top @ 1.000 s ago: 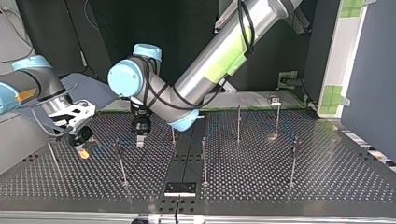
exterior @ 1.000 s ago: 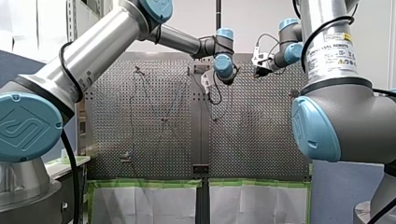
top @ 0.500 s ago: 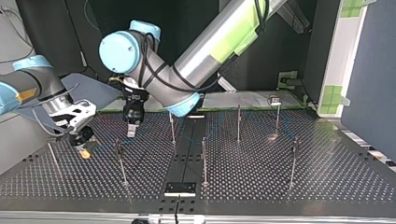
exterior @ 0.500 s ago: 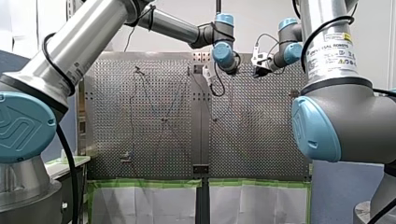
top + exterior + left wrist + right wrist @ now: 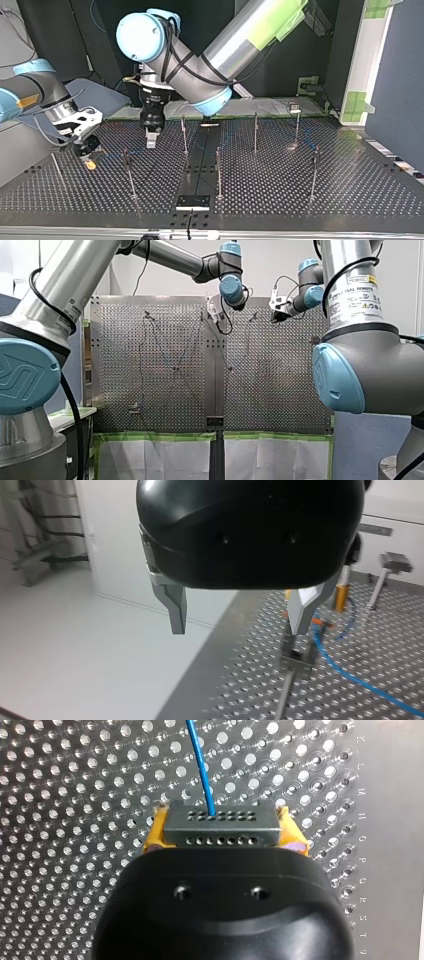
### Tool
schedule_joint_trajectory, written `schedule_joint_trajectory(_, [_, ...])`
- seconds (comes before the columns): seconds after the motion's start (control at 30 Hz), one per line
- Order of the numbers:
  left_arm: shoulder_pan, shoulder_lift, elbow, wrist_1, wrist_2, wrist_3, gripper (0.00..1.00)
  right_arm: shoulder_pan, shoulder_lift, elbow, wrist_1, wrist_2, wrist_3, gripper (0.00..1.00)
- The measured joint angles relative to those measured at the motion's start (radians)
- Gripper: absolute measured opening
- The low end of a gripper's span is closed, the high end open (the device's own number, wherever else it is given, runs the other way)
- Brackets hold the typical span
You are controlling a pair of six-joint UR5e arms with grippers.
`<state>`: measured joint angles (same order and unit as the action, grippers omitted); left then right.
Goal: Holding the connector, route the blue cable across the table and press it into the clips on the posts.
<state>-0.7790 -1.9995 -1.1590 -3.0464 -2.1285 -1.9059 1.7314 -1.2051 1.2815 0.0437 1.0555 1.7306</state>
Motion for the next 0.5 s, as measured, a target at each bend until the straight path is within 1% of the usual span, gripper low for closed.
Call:
schedule_joint_trajectory(0.3, [-0.007, 0.075, -0.075, 0.075, 0.006, -0.014, 1.00, 0.003, 0.000, 0.000, -0.001, 0.000, -0.002, 0.00])
schedule_joint_trajectory(0.5, [-0.011, 0.123, -0.123, 0.122, 0.037, -0.030, 1.00, 0.007, 0.000, 0.000, 0.000, 0.000, -0.001, 0.00])
